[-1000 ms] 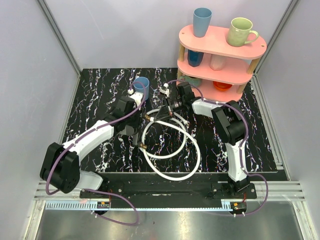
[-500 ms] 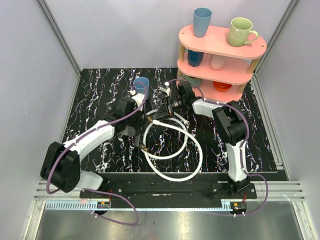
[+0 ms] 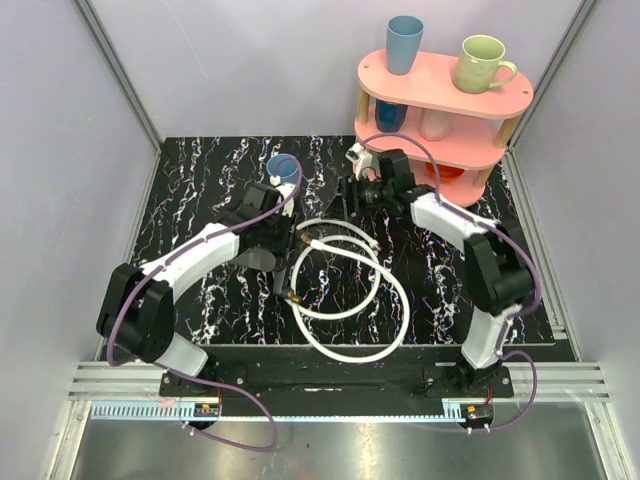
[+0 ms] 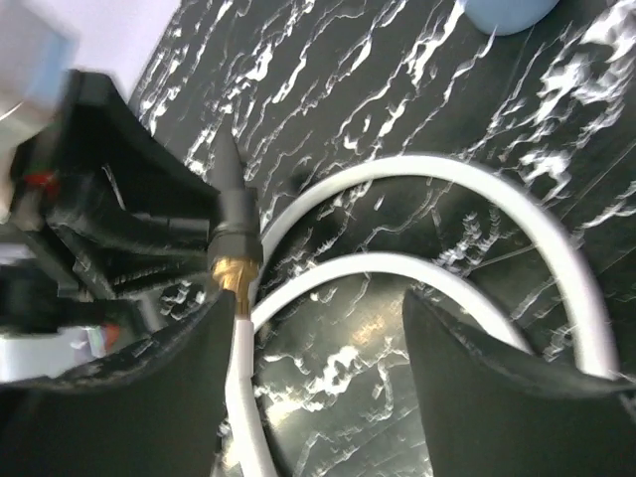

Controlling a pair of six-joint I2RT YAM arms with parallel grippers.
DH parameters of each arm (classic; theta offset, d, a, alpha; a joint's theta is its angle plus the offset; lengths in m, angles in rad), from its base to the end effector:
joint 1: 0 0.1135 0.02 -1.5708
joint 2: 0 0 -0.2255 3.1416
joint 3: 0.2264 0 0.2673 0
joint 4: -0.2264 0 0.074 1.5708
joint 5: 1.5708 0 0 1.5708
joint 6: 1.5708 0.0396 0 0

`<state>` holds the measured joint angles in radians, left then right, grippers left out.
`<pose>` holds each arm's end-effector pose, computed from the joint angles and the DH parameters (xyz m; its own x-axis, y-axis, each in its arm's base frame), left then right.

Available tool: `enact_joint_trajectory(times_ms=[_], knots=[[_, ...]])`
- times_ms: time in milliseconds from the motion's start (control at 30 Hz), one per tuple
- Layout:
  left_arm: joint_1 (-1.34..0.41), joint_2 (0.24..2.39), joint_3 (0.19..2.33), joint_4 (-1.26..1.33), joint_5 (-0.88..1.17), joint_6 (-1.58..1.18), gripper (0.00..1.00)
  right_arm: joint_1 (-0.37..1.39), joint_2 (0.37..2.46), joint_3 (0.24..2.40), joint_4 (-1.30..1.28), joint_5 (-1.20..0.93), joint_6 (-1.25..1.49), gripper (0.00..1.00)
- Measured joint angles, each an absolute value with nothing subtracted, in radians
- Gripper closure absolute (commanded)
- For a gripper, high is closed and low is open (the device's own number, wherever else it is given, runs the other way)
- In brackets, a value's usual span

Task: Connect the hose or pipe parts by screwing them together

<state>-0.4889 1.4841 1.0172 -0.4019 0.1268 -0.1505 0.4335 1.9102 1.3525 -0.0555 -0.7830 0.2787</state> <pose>0.2918 -0.1609 0.1880 -0.7471 0.2290 -0.6240 0.4308 0.8817 -0.1923 0.3797 0.2065 0.1805 -0.7280 -0.1221 -0.6746 -0.6459 0.4520 0.6153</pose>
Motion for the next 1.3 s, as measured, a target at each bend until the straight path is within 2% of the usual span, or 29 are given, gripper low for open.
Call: enact_joint_trajectory(times_ms=[33,100,333,500,633,733,967,1067,1267,1300], knots=[[-0.487,1.492,1.030,-0.419,0.128,-0.153,1.00,0.434,1.867,1.331,-0.049,-0.754,0.249,0.13],[-0.482,1.510,1.063,-0.466,0.143,-0.162,1.00,0.439,1.750,1.256,-0.004,-0.687,0.151,0.10],[-0.450,1.577,1.139,-0.569,0.236,-0.194,1.00,0.562,1.395,0.866,0.373,-0.588,-0.314,0.09],[-0.427,1.626,1.152,-0.609,0.283,-0.196,1.00,0.699,1.371,0.674,0.508,-0.535,-0.617,0.09],[-0.421,1.651,1.153,-0.633,0.302,-0.193,1.00,0.721,1.375,0.659,0.505,-0.498,-0.765,0.11],[-0.421,1.658,1.157,-0.648,0.320,-0.192,1.00,0.748,1.378,0.667,0.481,-0.467,-0.851,0.18],[-0.421,1.658,1.163,-0.659,0.350,-0.191,1.00,0.813,1.456,0.770,0.359,-0.411,-0.995,0.19],[-0.421,1.658,1.163,-0.661,0.357,-0.189,1.00,0.829,1.493,0.793,0.334,-0.389,-1.033,0.26],[-0.421,1.658,1.163,-0.664,0.363,-0.183,1.00,0.836,1.545,0.799,0.300,-0.354,-1.063,0.32],[-0.421,1.658,1.163,-0.665,0.364,-0.183,1.00,0.836,1.548,0.799,0.298,-0.349,-1.067,0.36]])
